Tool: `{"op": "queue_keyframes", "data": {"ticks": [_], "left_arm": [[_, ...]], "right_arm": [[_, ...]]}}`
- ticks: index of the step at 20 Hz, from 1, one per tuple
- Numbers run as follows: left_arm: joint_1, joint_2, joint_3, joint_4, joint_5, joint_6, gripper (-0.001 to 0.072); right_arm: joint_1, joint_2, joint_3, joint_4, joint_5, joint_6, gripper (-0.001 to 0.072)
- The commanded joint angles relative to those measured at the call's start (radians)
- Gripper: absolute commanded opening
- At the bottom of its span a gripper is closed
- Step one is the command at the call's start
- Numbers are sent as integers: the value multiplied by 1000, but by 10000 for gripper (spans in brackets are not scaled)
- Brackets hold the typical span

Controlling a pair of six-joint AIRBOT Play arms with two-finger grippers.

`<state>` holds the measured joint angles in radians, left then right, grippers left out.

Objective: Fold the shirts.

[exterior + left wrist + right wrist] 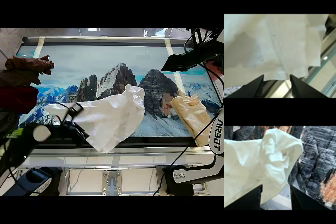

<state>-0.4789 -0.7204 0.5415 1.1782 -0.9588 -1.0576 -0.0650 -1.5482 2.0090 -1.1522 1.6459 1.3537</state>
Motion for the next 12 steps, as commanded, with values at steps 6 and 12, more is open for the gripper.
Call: {"op": "queue_keyframes", "data": {"ticks": [6,12], "left_arm": [[-508,-175,-36,475,205,-423,597],[-510,-308,-28,494,239,-424,610]], "right_arm": [[-3,8,0,24,13,0,384],[-3,8,0,30,33,-1,384]]}}
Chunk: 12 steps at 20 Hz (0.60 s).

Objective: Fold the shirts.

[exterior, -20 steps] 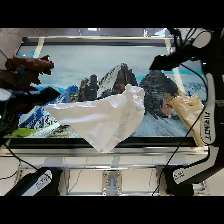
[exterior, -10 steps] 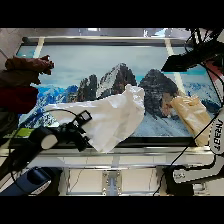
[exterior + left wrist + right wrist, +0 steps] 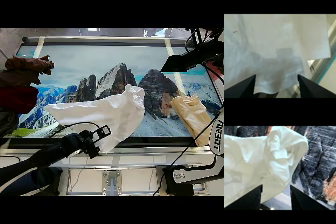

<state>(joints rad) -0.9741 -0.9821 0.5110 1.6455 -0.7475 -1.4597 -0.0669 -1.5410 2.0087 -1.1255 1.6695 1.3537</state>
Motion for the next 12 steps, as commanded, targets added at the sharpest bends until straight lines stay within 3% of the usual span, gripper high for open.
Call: {"op": "queue_keyframes", "data": {"ticks": [1,5,12], "left_arm": [[-15,-46,3,22,29,-22,608],[-15,-46,11,-81,26,-21,608],[-15,-54,44,-121,-3,-22,605]], "right_arm": [[-1,0,0,3,9,-2,385],[-1,0,0,3,9,-2,384],[-1,0,0,3,10,-1,384]]}}
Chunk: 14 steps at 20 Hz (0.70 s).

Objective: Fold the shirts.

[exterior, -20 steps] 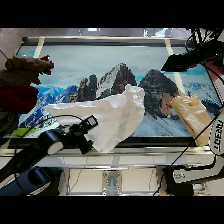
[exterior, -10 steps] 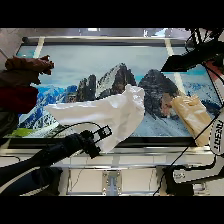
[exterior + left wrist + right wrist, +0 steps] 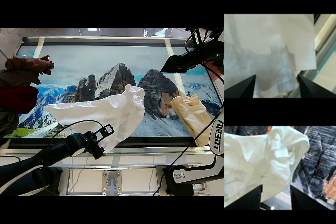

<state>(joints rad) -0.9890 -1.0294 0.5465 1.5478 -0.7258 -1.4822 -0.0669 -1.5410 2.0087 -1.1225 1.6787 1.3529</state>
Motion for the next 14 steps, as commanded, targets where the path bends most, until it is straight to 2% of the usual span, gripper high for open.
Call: {"op": "queue_keyframes", "data": {"ticks": [1,4,11,12,14], "left_arm": [[0,-16,8,-24,-69,0,604],[0,-47,8,-23,-148,1,605],[0,-88,9,-12,-48,1,594],[0,-88,9,-12,-25,1,513],[0,-88,10,-11,2,1,251]], "right_arm": [[-1,0,0,0,1,0,384],[-1,0,0,0,1,0,384],[-1,0,0,0,2,0,384],[-1,0,0,0,5,0,384],[-1,0,0,0,6,0,384]]}}
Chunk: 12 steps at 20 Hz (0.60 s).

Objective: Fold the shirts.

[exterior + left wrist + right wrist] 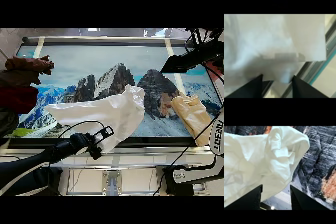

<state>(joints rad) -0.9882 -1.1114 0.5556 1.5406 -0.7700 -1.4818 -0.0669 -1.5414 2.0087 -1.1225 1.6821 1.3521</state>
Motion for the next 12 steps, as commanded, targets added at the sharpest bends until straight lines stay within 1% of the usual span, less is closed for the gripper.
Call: {"op": "queue_keyframes", "data": {"ticks": [1,2,4,5,6,7,9,10,12], "left_arm": [[-1,-6,1,-4,48,0,108],[-1,-5,1,-4,48,1,13],[-1,8,7,9,39,0,13],[-1,27,23,47,6,0,13],[-1,53,49,111,-48,-1,13],[-1,81,75,194,-106,-22,13],[3,148,108,394,-200,-150,13],[15,187,111,460,-222,-209,13],[64,251,111,474,-228,-272,13]], "right_arm": [[-1,1,0,0,2,0,384],[-1,1,0,0,2,0,384],[-1,1,0,-1,2,0,383],[-1,1,0,-1,6,0,383],[-1,1,0,-14,12,0,384],[-1,0,0,-48,19,-4,383],[-2,1,-32,-148,37,-12,384],[-2,1,-79,-188,44,-11,384],[-2,1,-241,-189,40,-11,384]]}}
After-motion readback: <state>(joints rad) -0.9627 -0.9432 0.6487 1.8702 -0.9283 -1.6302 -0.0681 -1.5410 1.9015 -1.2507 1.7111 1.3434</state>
